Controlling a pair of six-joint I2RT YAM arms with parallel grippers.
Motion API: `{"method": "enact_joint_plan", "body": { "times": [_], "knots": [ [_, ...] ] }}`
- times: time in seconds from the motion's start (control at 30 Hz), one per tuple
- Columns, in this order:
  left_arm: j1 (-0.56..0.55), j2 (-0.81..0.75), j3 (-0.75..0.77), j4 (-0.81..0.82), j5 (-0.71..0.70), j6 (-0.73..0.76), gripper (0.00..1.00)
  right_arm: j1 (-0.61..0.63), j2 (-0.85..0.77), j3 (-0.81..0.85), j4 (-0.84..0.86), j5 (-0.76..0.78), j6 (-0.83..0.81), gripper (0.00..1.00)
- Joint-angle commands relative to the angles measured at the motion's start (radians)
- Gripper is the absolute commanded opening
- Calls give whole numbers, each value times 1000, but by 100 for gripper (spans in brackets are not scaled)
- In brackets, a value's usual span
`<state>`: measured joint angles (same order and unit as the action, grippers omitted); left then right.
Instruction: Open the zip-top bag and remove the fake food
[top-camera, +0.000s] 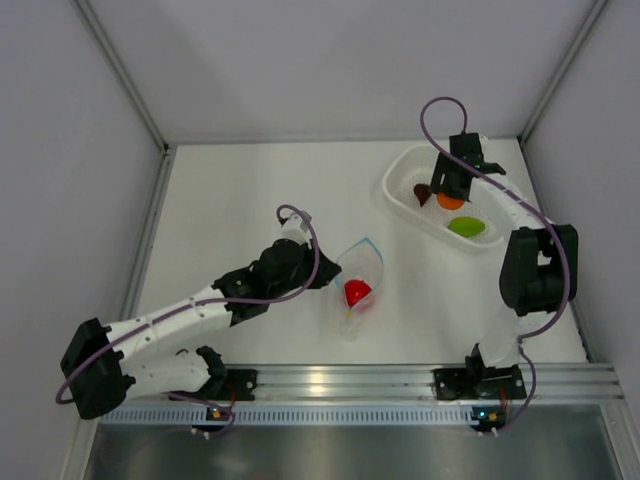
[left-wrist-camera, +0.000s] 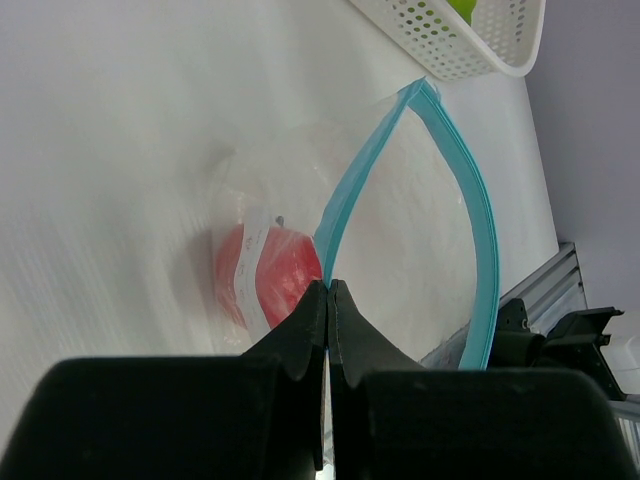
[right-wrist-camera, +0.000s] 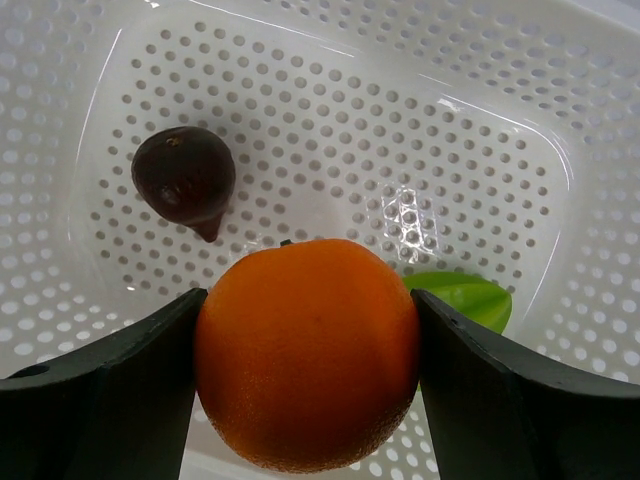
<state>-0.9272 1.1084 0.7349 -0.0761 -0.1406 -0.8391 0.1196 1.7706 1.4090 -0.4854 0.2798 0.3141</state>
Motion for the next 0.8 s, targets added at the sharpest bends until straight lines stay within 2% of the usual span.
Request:
{"method": "enact_joint_plan", "body": {
  "times": [0.0,0.1,0.13,0.33,0.4,0.53,0.57,0.67,0.77],
  "knots": [
    [1,-19,29,24,10,5,0,-12,-19,50,25,-8,-10,73],
    [1,-18,35,22,12,5,0,-11,-49,36,30,-16,-13,85],
    [1,-13,37,24,13,3,0,-12,-60,31,30,-22,-17,92],
    [1,-1,43,22,24,2,0,-11,-138,-2,21,-53,-26,95],
    [1,-4,40,24,26,2,0,-9,-175,-31,33,-86,-17,99],
    [1,-4,41,24,19,1,0,-30,-261,-152,154,-275,59,99],
    [-1,-4,43,24,19,2,0,-38,-264,-157,154,-360,66,100],
    [-1,4,47,24,18,-3,0,-34,-273,-150,123,-419,75,99],
    [-1,7,47,24,13,-9,0,5,-324,-165,111,-406,69,84]
  ]
}}
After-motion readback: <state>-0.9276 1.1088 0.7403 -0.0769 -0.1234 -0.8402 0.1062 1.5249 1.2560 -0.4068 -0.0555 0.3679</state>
